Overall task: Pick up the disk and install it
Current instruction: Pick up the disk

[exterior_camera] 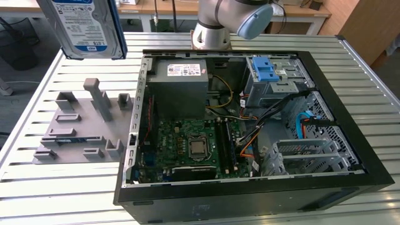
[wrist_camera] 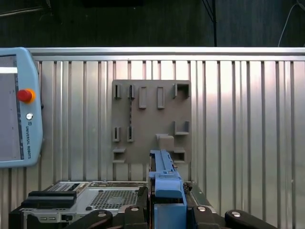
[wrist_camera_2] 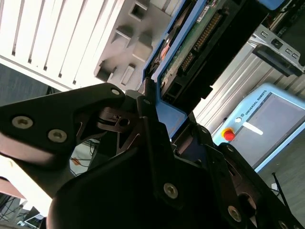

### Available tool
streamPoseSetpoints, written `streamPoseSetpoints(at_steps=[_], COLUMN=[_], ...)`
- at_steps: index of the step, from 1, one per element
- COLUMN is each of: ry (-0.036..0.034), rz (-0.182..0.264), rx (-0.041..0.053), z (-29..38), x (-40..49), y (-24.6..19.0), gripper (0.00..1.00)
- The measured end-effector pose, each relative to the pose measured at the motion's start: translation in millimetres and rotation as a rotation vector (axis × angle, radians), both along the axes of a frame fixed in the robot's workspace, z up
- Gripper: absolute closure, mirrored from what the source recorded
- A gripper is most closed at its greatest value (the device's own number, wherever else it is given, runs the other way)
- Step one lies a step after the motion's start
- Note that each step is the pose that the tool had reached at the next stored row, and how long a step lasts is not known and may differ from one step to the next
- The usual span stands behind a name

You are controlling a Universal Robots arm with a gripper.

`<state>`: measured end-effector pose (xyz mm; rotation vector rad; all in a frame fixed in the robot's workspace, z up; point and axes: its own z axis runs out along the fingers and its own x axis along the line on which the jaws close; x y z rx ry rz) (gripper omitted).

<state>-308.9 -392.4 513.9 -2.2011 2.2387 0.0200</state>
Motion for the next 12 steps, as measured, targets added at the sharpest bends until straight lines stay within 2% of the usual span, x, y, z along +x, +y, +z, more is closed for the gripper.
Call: streamPoseSetpoints(at_steps=[6, 12], ry=[0.0, 0.0], rz=[0.0, 0.0], rx=[-0.0001, -0.0001], z=[-1.4, -2.8], x=[19.9, 25.0], y=[-4.3, -15.1], gripper=[0.64, 0.64])
